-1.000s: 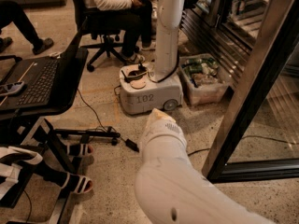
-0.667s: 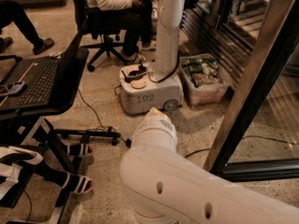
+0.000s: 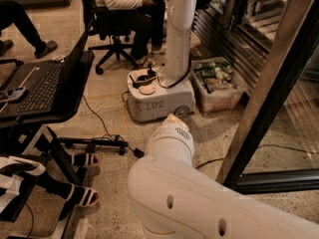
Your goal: Close left fridge door
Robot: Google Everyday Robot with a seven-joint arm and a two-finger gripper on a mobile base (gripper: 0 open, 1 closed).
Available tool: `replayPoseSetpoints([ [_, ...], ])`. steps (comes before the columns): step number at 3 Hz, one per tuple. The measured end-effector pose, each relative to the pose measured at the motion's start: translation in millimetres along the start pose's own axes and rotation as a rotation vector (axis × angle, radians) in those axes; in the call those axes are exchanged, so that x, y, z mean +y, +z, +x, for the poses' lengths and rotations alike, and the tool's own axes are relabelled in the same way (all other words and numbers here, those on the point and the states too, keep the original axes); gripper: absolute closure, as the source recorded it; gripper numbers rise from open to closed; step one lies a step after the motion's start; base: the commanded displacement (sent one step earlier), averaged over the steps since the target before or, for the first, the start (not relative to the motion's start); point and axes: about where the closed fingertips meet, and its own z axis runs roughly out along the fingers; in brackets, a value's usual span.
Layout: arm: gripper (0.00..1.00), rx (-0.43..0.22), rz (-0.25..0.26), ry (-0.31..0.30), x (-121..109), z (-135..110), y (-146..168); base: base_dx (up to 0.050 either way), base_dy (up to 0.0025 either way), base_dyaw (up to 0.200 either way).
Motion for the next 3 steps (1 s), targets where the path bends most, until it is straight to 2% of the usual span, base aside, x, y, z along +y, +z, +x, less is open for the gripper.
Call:
replayPoseSetpoints([
  [1,1.00,0.038,0.025,0.031,2,0,0,0.000,0.00000,0.000],
  [3,1.00,0.137,0.119,0.174,11,-12,5,0.000,0.00000,0.000],
])
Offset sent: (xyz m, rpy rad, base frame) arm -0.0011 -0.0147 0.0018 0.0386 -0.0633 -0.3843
